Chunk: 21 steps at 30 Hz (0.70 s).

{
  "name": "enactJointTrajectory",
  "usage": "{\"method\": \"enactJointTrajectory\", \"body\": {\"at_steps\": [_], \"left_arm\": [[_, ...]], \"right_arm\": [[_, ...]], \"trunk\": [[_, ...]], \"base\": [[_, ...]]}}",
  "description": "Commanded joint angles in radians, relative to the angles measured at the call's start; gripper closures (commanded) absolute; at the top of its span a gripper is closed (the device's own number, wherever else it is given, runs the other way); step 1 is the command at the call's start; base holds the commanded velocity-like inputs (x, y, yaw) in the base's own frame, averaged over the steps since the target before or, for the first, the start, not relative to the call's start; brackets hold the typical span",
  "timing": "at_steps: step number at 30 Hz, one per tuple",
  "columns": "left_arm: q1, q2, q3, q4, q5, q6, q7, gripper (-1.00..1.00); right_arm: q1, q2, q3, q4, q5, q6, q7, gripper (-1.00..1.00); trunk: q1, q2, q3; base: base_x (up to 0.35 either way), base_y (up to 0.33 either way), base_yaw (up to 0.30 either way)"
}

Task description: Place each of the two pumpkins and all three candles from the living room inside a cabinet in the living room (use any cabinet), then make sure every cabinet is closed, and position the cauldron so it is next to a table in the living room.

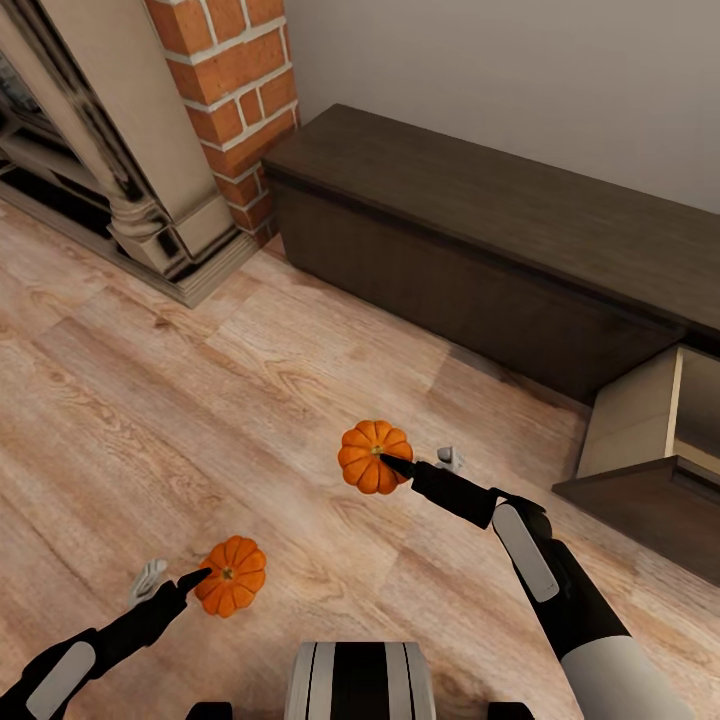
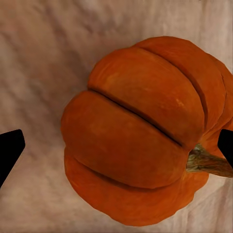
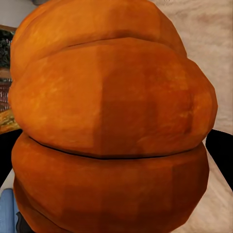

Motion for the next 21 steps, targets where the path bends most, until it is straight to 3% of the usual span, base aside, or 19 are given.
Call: {"method": "enactJointTrajectory", "body": {"at_steps": [1, 13, 21], "left_arm": [[0.000, 0.001, -0.002, 0.000, 0.010, 0.007, 0.000, -1.00], [0.000, -0.002, -0.002, 0.000, 0.010, 0.006, 0.002, -1.00], [-0.002, -0.009, -0.004, 0.000, 0.009, 0.006, 0.003, -1.00]], "right_arm": [[0.000, -0.001, 0.001, 0.000, -0.006, 0.004, -0.001, 1.00], [-0.001, -0.002, 0.000, 0.000, -0.006, 0.004, -0.001, 1.00], [-0.002, -0.003, 0.000, -0.004, -0.010, 0.004, -0.001, 1.00]], "trunk": [[0.000, 0.000, -0.001], [0.003, -0.002, -0.024], [0.003, -0.002, -0.024]], "base": [[0.000, 0.000, 0.000], [0.000, 0.000, 0.000], [0.000, 0.000, 0.000]]}}
